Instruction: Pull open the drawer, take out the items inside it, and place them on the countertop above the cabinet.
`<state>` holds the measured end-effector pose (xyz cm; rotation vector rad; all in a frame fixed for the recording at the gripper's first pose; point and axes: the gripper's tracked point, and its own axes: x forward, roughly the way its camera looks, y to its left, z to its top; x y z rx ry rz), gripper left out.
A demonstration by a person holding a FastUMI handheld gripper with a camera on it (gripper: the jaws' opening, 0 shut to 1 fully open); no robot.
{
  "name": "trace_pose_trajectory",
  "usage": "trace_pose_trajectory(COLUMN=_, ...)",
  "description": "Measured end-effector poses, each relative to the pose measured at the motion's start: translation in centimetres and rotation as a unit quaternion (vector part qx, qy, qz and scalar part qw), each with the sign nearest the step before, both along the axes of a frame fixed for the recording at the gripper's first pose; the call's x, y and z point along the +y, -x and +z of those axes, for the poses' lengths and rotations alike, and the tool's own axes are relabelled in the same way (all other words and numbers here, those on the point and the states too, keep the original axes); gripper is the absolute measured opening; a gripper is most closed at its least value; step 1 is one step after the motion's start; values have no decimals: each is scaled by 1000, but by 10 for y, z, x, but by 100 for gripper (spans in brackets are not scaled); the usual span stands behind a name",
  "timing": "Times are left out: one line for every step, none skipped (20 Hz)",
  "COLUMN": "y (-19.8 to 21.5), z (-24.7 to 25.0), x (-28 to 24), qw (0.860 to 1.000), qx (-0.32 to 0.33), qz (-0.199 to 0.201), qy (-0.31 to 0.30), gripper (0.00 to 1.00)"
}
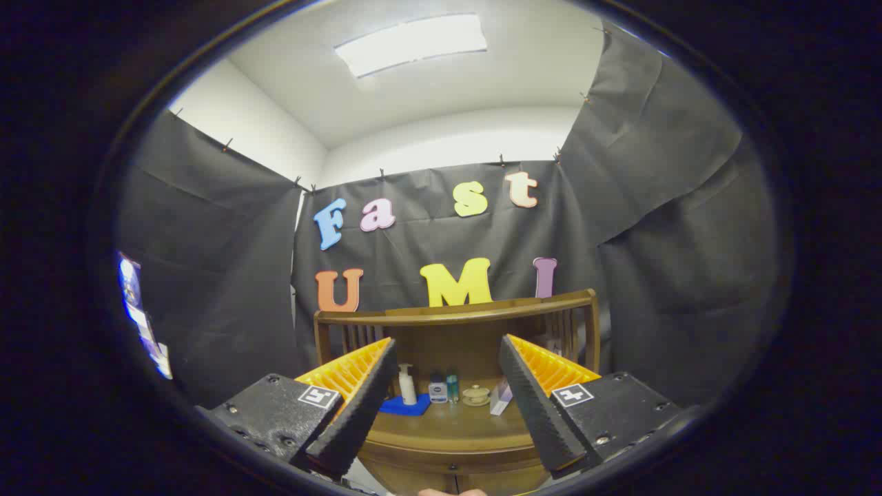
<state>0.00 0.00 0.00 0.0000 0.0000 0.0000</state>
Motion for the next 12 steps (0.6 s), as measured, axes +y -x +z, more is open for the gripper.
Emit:
trace_pose_trajectory(y=0, z=1, x=0, qw=1000, qx=-1, qz=0, qy=0, gripper=97)
trace_pose_trajectory(y=1, z=0, x=1, qw=1000, qx=-2, qz=2, qy=1, gripper=97)
trace_pose_trajectory(y=0, z=1, x=2, qw=1000, qx=-3, qz=3, qy=2, gripper=97)
trace_pose_trajectory(y=-1, z=-1, x=2, qw=1000, qx=-4, qz=4, qy=5, gripper=97)
trace_pose_trajectory(y=-2, z=-2, x=0, qw=1000, qx=-1, qz=0, qy=7, gripper=97)
trace_pose_trajectory(y=-2, z=-4, x=-2, qw=1000, qx=-1, qz=-1, qy=7, gripper=97)
trace_pose_trajectory(y=-4, z=-4, x=-3, qw=1000, qx=1, qz=-2, qy=6, gripper=97)
trace_pose_trajectory(y=-4, z=-5, x=-4, qw=1000, qx=0, qz=-1, qy=4, gripper=97)
trace_pose_trajectory(y=-5, z=-4, x=-3, qw=1000, qx=-1, qz=-1, qy=1, gripper=97)
trace_pose_trajectory(y=-5, z=-5, x=-5, qw=1000, qx=-2, qz=-1, qy=0, gripper=97)
trace_pose_trajectory(y=-7, z=-7, x=-5, qw=1000, qx=-2, qz=-2, qy=0, gripper=97)
trace_pose_trajectory(y=-7, z=-13, x=-7, qw=1000, qx=0, qz=-2, qy=2, gripper=97)
